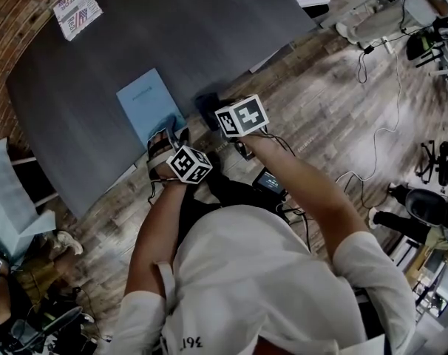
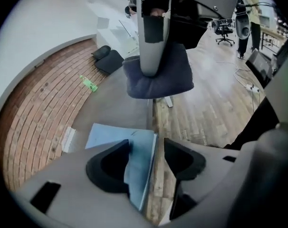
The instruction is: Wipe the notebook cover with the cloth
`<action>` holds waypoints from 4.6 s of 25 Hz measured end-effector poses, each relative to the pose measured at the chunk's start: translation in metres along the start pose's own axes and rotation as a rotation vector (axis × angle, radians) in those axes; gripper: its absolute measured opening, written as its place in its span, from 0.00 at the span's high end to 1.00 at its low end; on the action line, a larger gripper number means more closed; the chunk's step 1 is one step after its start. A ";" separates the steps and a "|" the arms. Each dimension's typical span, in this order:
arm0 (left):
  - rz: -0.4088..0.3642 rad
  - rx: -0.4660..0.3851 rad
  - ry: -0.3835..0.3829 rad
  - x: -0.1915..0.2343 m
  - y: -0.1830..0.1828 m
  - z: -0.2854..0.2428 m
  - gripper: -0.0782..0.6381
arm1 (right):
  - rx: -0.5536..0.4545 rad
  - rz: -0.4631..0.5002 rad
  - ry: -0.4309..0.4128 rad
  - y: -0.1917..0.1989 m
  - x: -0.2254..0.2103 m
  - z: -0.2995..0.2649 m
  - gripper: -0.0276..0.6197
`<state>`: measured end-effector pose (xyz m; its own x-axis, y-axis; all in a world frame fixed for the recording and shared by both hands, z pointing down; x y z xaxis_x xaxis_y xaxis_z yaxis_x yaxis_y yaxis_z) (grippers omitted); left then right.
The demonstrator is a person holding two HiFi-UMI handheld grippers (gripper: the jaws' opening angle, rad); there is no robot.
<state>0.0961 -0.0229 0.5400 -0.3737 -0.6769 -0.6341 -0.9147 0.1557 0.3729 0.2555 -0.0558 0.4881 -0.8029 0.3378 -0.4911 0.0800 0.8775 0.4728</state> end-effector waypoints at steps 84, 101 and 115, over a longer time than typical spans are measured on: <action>2.198 -0.118 0.339 0.039 0.284 0.088 0.82 | 0.130 0.066 -0.176 -0.120 0.206 -0.240 0.79; 2.181 -0.165 0.405 0.034 0.277 0.085 0.82 | 0.082 0.093 0.021 -0.121 0.138 -0.182 0.79; 2.089 -0.234 0.503 0.038 0.271 0.084 0.65 | 0.070 0.142 -0.151 -0.107 0.203 -0.182 0.79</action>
<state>-0.1791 0.0536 0.5600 -0.4427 0.2273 0.8674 0.7070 0.6835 0.1817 -0.0236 -0.1435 0.4709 -0.6834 0.5025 -0.5296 0.2312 0.8371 0.4958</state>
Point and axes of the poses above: the fingertips, and each gripper's own axes: z backward along the fingers, x to its left, y out of its underside, the point moved 10 cm from there along z, backward along the fingers, and after that the axes turned 10 degrees about -y, right-handed, at the moved point
